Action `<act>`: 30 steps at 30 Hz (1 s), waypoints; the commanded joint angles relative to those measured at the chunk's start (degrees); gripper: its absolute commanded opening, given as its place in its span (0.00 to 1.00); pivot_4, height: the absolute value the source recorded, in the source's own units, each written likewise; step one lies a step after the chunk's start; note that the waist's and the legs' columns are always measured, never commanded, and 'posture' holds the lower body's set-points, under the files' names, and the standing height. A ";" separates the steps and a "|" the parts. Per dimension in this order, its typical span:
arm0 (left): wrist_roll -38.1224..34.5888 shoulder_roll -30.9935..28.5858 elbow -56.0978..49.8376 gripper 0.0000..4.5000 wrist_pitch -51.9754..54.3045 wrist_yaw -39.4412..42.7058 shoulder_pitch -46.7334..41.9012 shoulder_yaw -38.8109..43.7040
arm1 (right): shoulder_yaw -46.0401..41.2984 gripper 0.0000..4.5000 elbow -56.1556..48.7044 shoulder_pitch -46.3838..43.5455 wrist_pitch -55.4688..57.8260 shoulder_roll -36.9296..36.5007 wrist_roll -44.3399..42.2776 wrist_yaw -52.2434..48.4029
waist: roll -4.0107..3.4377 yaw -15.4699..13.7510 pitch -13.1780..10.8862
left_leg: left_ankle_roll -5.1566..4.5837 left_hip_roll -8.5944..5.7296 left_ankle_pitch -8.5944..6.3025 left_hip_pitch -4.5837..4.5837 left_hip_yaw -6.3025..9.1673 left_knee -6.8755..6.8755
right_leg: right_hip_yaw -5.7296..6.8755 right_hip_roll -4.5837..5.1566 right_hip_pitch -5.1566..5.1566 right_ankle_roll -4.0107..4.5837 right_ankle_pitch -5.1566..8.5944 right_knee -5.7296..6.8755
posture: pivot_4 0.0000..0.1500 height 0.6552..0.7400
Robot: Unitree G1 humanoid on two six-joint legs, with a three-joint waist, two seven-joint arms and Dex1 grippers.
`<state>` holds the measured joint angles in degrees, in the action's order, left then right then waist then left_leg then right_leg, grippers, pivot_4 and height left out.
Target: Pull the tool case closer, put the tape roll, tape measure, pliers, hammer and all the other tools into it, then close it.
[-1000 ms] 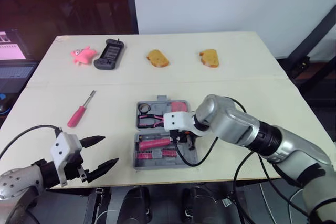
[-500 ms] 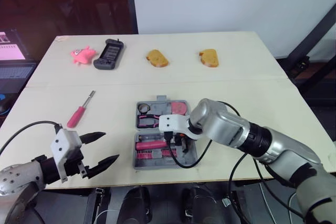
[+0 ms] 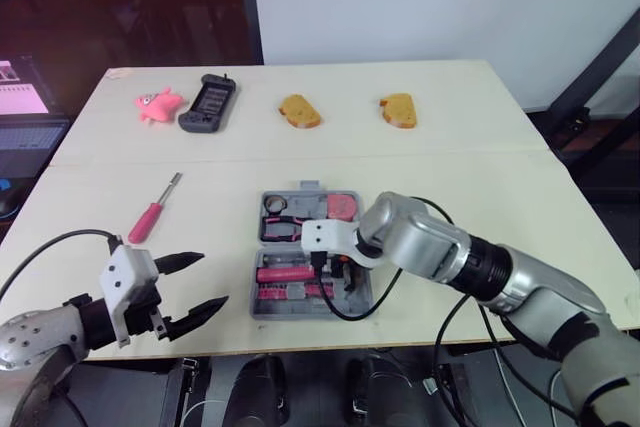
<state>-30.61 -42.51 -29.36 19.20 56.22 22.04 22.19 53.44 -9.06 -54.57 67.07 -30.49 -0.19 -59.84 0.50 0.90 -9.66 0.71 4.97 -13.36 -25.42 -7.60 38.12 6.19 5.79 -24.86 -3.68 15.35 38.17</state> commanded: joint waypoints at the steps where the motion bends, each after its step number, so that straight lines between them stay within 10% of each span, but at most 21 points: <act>1: 0.02 -0.63 -0.49 1.00 -0.84 0.29 -0.34 0.30 | -1.11 0.50 -3.02 -1.58 -1.30 -1.77 0.78 0.44 | -0.01 -0.03 0.00 | 0.00 0.00 0.00 0.00 0.00 0.00 | 0.00 0.00 0.00 0.00 0.00 0.00 | 1.00 0.75; 19: 0.40 -0.79 2.42 1.00 -0.94 1.42 -4.87 -3.41 | -31.19 0.50 -13.97 18.70 -18.54 -4.35 -13.17 2.02 | 0.06 -0.20 0.03 | -0.01 -0.01 -0.01 0.01 0.03 -0.02 | 0.03 0.00 0.10 -0.01 0.00 -0.08 | 1.00 0.75; 25: 0.49 -1.02 3.62 1.00 -1.07 1.97 -6.71 -4.65 | -31.95 0.01 -12.18 25.11 -28.52 -4.83 -13.37 0.87 | 0.06 -0.10 0.03 | -0.01 0.00 -0.01 0.02 0.03 -0.05 | 0.03 -0.03 0.09 -0.01 0.00 -0.08 | 1.00 0.75; 30: 0.51 -1.24 4.18 1.00 -1.20 2.30 -7.85 -5.42 | -30.40 0.01 -6.28 28.28 -38.22 -4.33 -9.42 1.92 | 0.07 -0.27 0.03 | -0.01 0.00 -0.01 0.04 0.05 -0.03 | 0.03 -0.03 0.14 -0.02 0.01 -0.09 | 1.00 0.75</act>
<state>-30.19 -43.17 -24.72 19.12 58.22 14.78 16.56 23.38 -15.95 -26.75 32.26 -34.80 -10.64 -58.27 0.56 0.63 -9.63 0.69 4.96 -13.37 -25.38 -7.55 38.09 6.22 5.76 -24.71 -3.70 15.36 38.07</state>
